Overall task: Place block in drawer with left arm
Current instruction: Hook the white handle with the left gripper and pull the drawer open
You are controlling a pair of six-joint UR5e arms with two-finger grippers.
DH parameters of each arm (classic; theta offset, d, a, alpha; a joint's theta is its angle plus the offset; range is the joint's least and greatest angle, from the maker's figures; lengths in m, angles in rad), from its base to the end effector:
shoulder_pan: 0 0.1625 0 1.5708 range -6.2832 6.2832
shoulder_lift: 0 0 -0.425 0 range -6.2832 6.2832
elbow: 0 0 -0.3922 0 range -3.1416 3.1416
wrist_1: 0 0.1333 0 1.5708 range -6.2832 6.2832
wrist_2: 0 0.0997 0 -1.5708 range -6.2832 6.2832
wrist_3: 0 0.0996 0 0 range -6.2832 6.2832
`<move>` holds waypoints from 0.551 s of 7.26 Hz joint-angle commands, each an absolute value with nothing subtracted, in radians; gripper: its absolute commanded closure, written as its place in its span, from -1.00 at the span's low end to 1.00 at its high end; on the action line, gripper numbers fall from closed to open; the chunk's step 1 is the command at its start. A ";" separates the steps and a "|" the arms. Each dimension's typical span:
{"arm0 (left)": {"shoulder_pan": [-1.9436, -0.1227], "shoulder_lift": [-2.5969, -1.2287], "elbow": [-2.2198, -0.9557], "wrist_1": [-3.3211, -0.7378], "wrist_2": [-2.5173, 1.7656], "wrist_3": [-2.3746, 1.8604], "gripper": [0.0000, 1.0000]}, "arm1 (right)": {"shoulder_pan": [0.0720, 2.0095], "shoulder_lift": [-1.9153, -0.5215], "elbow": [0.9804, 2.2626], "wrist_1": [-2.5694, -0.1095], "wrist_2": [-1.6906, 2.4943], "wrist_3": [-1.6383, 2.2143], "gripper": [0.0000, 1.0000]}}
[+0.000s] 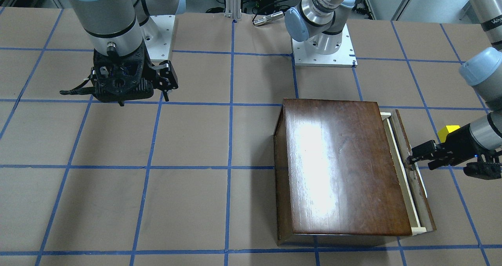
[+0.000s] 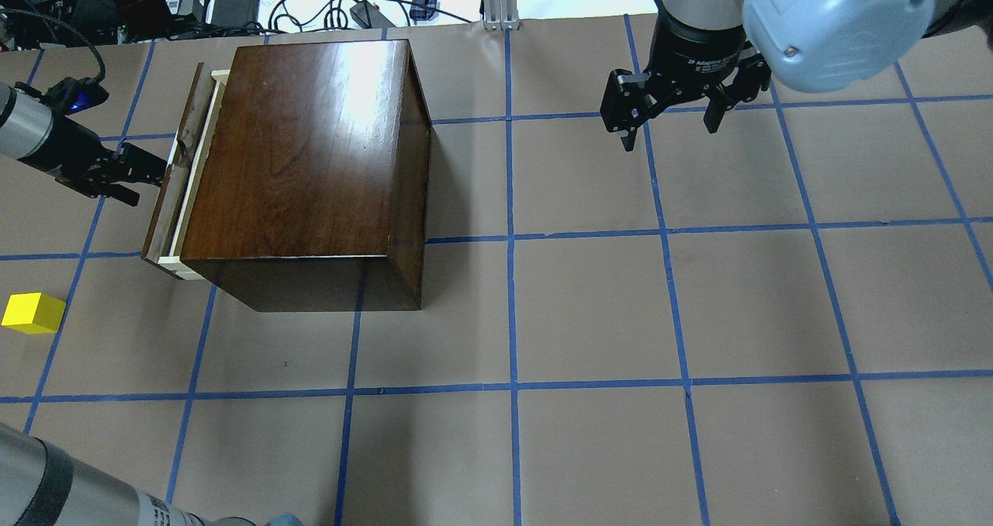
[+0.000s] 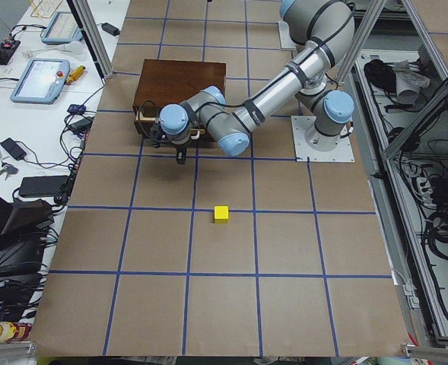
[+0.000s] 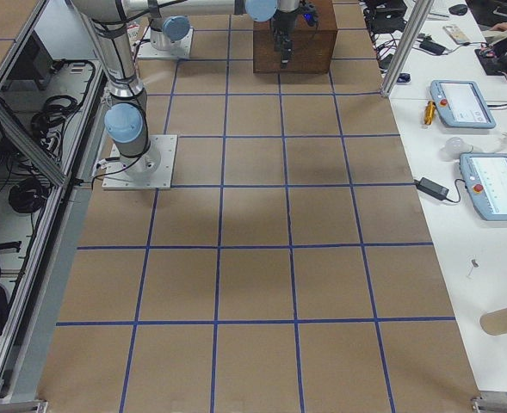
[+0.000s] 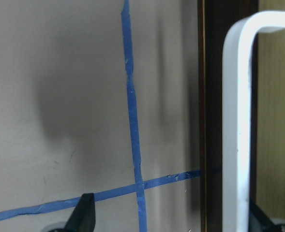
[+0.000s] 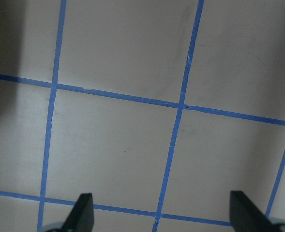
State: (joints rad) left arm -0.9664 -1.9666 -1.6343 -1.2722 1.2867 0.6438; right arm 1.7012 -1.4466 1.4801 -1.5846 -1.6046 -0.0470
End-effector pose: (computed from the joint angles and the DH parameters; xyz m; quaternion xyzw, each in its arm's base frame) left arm 0.2075 -0.5841 0.2704 -0.0081 -0.9868 0.0180 0.1609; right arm 0.1994 -0.5208 0.4696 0.0887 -0.9959 -0.0091 0.0173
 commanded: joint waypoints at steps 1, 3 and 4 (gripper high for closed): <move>-0.940 -1.967 -1.637 -1.264 1.292 0.653 -1.00 | 1.701 -1.447 1.480 -1.585 -1.605 -0.048 -1.00; -0.916 -1.967 -1.637 -1.264 1.293 0.661 -1.00 | 1.701 -1.447 1.480 -1.585 -1.605 -0.048 -1.00; -0.907 -1.967 -1.638 -1.264 1.292 0.673 -1.00 | 1.701 -1.447 1.480 -1.585 -1.605 -0.048 -1.00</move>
State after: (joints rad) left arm -0.9198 -1.9665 -1.6372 -1.2642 1.2920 0.6618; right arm 1.7012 -1.4465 1.4803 -1.5846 -1.6045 -0.0472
